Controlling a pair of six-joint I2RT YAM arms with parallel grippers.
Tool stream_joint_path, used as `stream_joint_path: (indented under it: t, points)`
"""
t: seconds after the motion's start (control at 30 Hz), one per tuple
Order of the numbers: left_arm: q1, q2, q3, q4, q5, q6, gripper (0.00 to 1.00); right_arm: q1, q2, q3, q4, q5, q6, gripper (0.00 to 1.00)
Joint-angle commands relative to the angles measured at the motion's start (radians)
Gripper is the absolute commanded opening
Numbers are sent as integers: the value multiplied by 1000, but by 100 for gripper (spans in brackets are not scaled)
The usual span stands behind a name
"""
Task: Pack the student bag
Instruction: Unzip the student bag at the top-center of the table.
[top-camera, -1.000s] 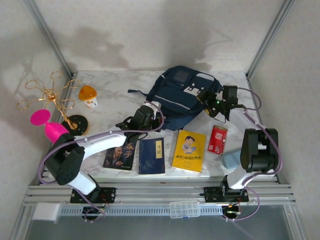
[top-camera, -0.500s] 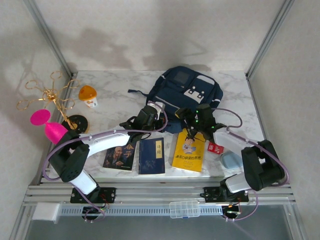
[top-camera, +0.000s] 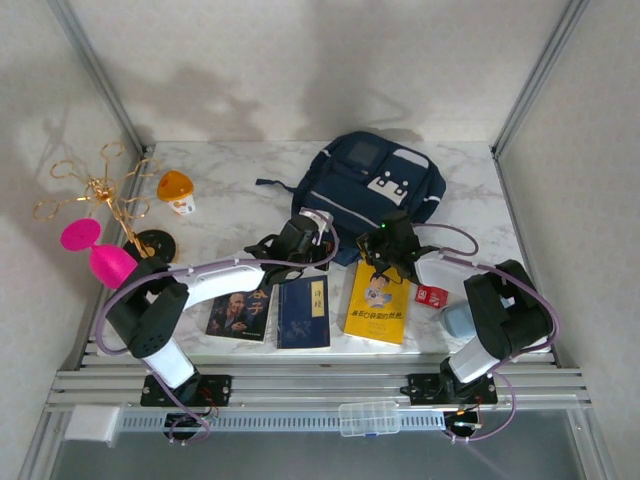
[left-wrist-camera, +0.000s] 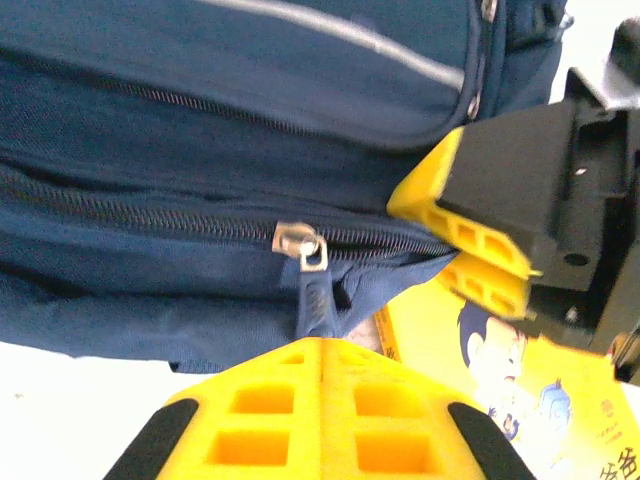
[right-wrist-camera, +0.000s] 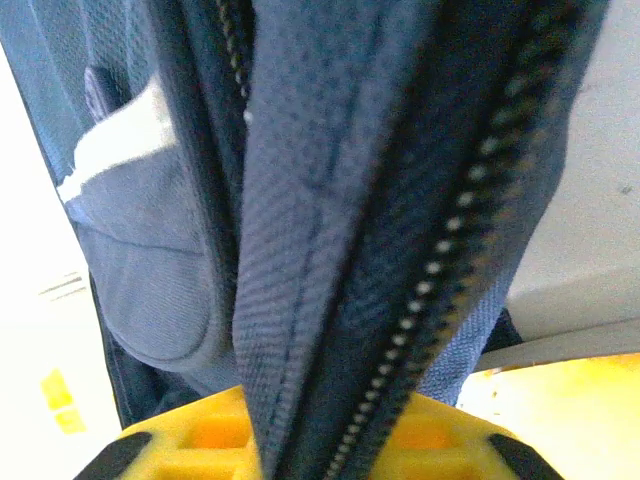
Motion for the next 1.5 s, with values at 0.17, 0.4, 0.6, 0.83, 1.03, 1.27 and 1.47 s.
stream_joint_path:
  t: [0.17,0.4,0.6,0.83,1.03,1.27,1.47]
  points:
    - [-11,12,32,-38,23,-1,13,3,-21,41,30,31,-68,7]
    - [-12,68,81,-43,37,19,34,5,-22,54,26,24,-77,7]
    - [-12,135,140,-45,-31,22,37,7,-12,64,21,18,-80,6]
    - [-12,173,169,-53,-75,14,41,8,-8,77,17,14,-86,5]
    - [-12,214,203,-38,-50,9,36,11,-6,90,12,12,-92,5]
    - [-12,195,222,-56,-75,21,12,11,-15,107,-4,19,-136,4]
    - [1,114,184,-113,-138,47,0,-4,-38,153,-58,-15,-251,4]
